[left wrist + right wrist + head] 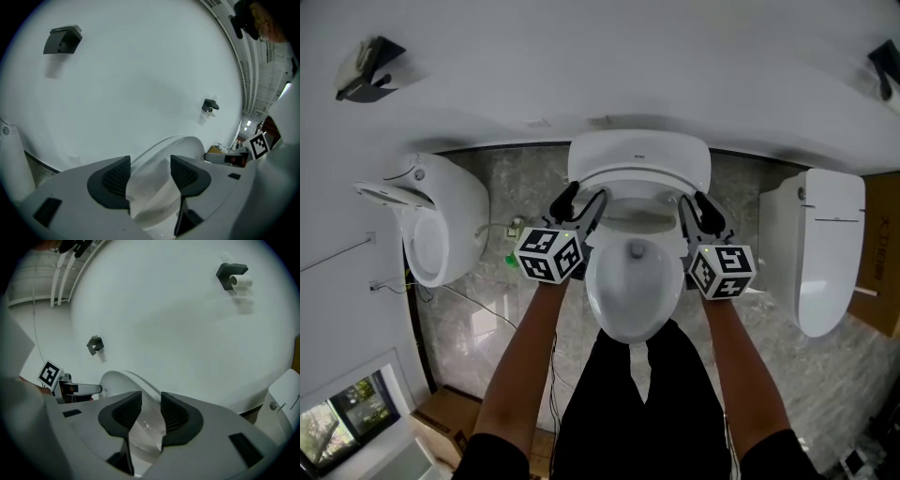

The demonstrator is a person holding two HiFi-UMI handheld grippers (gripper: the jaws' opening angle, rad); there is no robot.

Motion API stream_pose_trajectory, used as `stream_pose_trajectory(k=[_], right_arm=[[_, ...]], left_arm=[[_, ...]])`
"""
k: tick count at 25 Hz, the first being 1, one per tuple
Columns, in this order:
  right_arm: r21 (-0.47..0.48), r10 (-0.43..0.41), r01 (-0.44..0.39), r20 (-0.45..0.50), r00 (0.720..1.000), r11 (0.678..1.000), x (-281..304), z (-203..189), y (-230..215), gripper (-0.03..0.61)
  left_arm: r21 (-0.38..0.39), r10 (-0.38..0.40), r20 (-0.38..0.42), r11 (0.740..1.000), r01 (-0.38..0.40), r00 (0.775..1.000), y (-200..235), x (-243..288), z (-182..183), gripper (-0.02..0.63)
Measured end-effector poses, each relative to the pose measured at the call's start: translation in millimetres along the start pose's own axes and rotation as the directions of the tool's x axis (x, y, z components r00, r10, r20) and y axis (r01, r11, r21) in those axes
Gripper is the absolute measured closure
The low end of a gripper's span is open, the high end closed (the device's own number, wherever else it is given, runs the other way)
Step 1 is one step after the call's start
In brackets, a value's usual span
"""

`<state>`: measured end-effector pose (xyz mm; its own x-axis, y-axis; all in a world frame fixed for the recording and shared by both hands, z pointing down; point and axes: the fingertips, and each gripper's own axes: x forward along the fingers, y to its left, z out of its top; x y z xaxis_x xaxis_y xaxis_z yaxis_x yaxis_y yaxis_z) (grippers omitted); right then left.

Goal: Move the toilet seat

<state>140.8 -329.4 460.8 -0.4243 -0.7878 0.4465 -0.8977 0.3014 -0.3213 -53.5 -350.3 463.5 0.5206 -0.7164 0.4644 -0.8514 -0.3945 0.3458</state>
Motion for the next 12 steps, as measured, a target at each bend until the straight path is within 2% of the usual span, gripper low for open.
stream_pose_trajectory(k=[3, 5, 12], right_arm=[[0.007, 0.036, -0.036, -0.017, 0.999, 0.999, -5.8, -2.9, 8.6, 0.411], [0.014, 0.036, -0.035, -0.024, 0.999, 0.999, -14.4, -4.9, 11.5, 0.394], [0.034, 0.026, -0.027, 0.029, 0.999, 0.999, -65.2, 14.1, 41.7, 0.377]], left_arm=[[-0.083, -0.034, 0.043, 0.996, 0.037, 0.999, -5.7, -8.5, 1.2, 0.313], [-0.128, -0.050, 0.073, 0.990, 0.059, 0.996, -9.6, -18.4, 1.4, 0.307], [-0.072, -0.115, 0.078, 0.990, 0.120, 0.990, -41.5, -81.3, -5.4, 0.307]])
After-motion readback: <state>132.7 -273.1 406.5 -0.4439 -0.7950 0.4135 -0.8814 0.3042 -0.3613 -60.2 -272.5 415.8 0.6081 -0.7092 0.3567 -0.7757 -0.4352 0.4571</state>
